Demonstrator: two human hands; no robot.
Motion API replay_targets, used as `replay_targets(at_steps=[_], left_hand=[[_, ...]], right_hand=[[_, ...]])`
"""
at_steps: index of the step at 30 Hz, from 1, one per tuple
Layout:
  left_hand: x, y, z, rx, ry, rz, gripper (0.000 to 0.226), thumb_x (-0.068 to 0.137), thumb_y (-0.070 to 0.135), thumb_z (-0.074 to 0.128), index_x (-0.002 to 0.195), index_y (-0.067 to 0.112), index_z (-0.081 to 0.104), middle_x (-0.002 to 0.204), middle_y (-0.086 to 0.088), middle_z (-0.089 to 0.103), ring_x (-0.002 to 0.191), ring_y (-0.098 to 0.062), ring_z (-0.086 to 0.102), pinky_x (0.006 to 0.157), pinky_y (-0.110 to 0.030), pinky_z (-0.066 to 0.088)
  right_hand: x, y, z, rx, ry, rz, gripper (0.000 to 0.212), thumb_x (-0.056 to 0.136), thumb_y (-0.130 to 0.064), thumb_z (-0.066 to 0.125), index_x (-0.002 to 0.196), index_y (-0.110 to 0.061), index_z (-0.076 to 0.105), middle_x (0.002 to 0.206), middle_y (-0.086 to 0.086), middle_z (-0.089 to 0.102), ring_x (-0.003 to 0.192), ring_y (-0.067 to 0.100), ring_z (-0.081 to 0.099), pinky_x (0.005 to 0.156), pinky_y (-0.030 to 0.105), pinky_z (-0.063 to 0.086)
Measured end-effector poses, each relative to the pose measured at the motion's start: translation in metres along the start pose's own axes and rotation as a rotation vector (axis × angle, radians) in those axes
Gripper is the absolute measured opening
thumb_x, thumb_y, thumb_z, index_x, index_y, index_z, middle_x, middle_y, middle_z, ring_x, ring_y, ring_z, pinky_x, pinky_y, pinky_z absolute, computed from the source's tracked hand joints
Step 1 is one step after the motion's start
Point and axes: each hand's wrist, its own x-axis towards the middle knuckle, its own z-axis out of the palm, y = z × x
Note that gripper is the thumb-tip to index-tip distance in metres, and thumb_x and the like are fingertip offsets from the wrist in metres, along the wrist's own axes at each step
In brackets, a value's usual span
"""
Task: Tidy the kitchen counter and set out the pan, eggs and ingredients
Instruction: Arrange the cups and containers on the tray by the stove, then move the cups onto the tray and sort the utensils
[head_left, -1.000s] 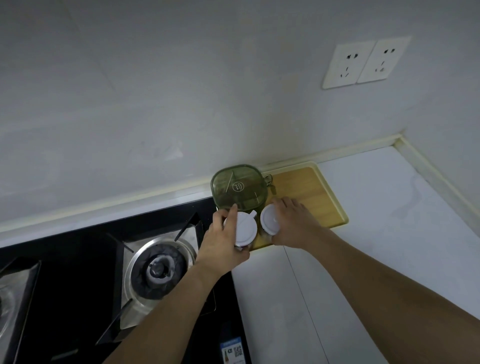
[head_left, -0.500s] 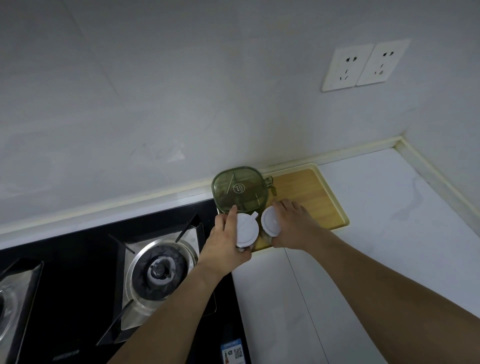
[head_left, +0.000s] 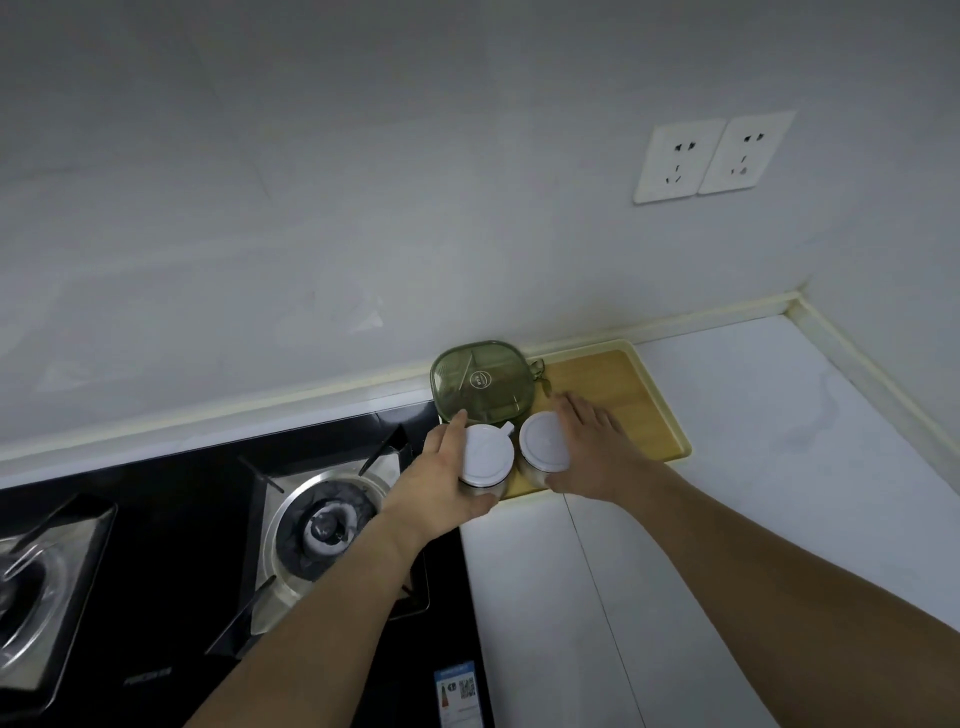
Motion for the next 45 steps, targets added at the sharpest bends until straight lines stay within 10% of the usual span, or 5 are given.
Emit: replay_targets(at_steps=[16, 45], left_hand=[[-0.131, 0.024, -0.046, 0.253, 0.345, -0.051, 0.065, 0.099, 0.042, 0.04, 0.153, 0.018, 0.014, 0.155, -0.004, 0.024, 0.134, -0.026, 0.036, 0.102, -0.039, 0.041], [-0.544, -0.099, -0.09, 0.248, 0.745, -0.545, 0.061, 0.099, 0.041, 0.043, 0.151, 0.015, 0.023, 0.153, -0.006, 0.03, 0.133, -0.025, 0.04, 0.106, -0.035, 0.036]], right_hand=[[-0.114, -0.043, -0.031, 0.051, 0.296, -0.233, 0.071, 0.089, -0.031, 0.056, 0.148, -0.007, 0.025, 0.154, 0.01, 0.025, 0.142, 0.024, 0.022, 0.117, 0.037, 0.015], [-0.315, -0.372, 0.05, 0.087, 0.096, -0.827, 0.067, 0.094, -0.029, 0.051, 0.151, -0.011, 0.018, 0.158, 0.007, 0.016, 0.146, 0.021, 0.012, 0.119, 0.033, 0.003]])
